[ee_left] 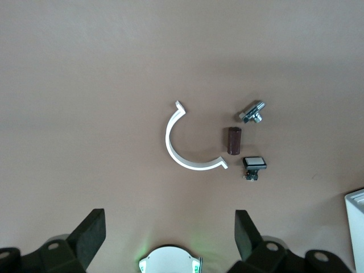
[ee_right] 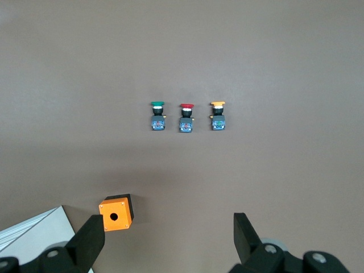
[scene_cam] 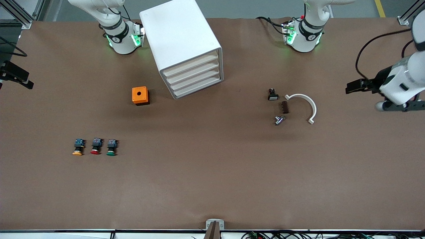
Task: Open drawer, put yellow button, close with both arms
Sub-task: 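Move the left gripper toward the drawer while the right gripper reaches the yellow button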
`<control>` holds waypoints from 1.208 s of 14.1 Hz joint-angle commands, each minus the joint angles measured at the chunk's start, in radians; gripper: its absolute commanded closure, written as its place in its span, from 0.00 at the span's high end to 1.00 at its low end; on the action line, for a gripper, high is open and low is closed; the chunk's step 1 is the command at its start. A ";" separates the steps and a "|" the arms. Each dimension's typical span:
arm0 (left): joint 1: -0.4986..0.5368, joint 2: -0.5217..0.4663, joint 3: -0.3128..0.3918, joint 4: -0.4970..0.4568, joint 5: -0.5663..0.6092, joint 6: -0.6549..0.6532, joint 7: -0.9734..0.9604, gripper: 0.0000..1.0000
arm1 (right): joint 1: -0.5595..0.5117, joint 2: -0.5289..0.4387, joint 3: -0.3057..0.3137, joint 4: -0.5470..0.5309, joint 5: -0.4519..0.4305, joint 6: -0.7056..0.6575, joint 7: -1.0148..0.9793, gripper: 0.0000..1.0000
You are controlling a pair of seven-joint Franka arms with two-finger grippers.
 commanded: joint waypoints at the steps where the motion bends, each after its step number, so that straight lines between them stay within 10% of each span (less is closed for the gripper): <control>1: -0.027 0.108 -0.009 0.024 -0.007 -0.016 -0.021 1.00 | -0.071 0.073 0.013 0.004 -0.008 0.001 -0.021 1.00; 8: -0.190 0.280 -0.017 0.036 -0.143 -0.016 -0.452 1.00 | -0.102 0.288 0.014 -0.019 -0.118 0.169 -0.049 1.00; 17: -0.330 0.526 -0.070 0.211 -0.661 -0.022 -1.313 1.00 | -0.157 0.486 0.018 -0.217 -0.091 0.631 -0.113 1.00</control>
